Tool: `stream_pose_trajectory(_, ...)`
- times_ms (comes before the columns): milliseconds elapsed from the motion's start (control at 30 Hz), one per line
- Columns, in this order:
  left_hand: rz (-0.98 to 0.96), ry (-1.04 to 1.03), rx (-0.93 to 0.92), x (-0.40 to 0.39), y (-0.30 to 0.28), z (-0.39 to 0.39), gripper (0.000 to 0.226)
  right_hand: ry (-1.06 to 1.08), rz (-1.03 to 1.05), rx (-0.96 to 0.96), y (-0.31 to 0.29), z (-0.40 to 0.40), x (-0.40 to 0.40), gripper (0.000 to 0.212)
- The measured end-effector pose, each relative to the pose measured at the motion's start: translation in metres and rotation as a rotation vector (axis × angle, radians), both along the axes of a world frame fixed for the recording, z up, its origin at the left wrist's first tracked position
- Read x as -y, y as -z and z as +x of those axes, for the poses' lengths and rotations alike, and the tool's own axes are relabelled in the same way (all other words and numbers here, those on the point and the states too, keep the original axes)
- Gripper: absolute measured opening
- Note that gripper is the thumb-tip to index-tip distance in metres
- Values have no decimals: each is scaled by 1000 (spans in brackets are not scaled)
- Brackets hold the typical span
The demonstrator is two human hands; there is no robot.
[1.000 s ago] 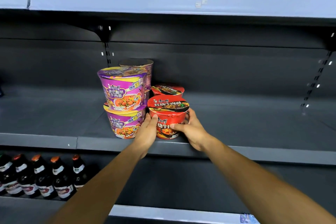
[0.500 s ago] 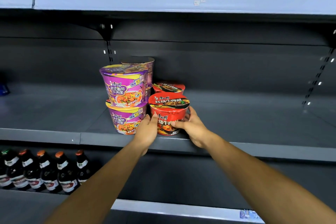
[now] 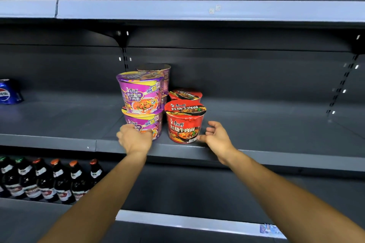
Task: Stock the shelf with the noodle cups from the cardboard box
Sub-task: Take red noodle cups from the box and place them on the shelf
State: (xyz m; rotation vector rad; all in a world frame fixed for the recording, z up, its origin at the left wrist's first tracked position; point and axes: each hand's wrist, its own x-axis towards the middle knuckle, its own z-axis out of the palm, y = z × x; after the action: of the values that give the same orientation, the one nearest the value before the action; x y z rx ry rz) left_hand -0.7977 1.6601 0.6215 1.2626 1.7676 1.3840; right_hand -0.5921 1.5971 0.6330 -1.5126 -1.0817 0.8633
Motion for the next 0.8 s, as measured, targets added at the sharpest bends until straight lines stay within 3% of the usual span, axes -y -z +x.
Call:
stream_pose_trajectory(100,-58,53,-37,-15,-1,-17,103,54,44,99,-3,-5,3,62)
stream_pose_trajectory(233,-74,228,64,-41,7,-28,132,31,40,143,-5,-12,2,58)
stream_pose_trajectory(567,48,161,-136,-42,21,-23,116,31,-37,152,1,-17,3,60)
stream_pose_trajectory(800,69,136,-216,-35,20,-18,117,19,-61,147,1,-17,2,64)
